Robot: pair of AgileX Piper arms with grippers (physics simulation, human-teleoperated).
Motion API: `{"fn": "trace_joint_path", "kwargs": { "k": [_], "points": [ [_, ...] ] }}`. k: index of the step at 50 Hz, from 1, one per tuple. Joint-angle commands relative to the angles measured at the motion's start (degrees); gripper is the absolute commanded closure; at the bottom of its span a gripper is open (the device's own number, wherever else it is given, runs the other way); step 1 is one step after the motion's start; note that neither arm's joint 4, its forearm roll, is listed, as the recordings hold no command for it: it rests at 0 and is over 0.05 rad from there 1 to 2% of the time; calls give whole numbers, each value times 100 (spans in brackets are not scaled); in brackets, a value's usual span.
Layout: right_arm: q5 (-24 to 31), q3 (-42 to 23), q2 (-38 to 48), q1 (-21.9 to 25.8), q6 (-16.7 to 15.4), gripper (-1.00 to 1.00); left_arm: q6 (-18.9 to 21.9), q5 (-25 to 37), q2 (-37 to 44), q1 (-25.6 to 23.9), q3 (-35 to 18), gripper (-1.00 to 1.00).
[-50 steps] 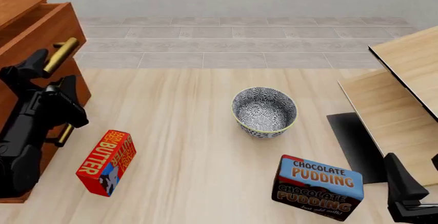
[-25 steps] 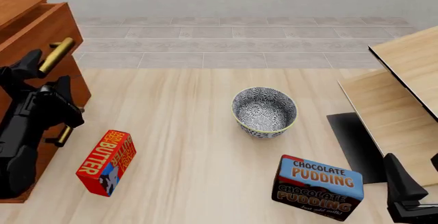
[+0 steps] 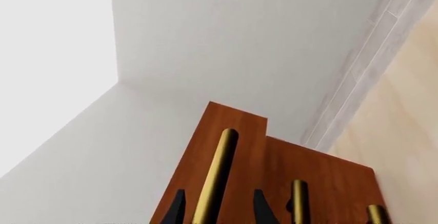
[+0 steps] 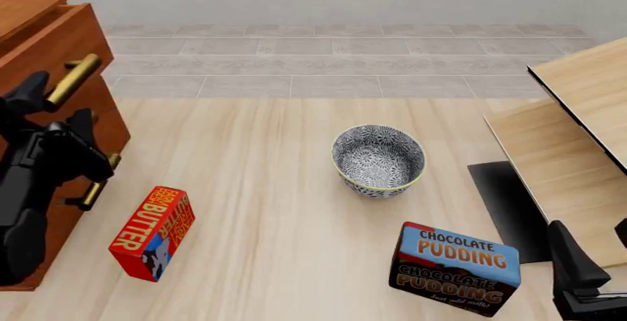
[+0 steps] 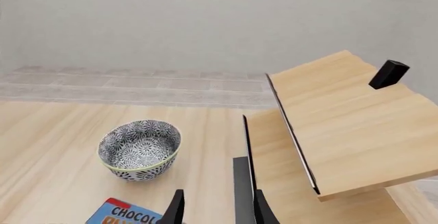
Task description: Close the top drawer of the cabinet.
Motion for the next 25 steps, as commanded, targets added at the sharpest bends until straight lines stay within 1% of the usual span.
{"fn": "trace_joint_path", "kwargs": {
  "k": [1, 25],
  "points": [
    [7, 0, 0, 28, -21, -100, 12, -35, 18, 301, -35, -100],
    [-13, 0, 0, 131, -74, -100, -20, -35, -64, 452, 54, -100]
  ]
}}
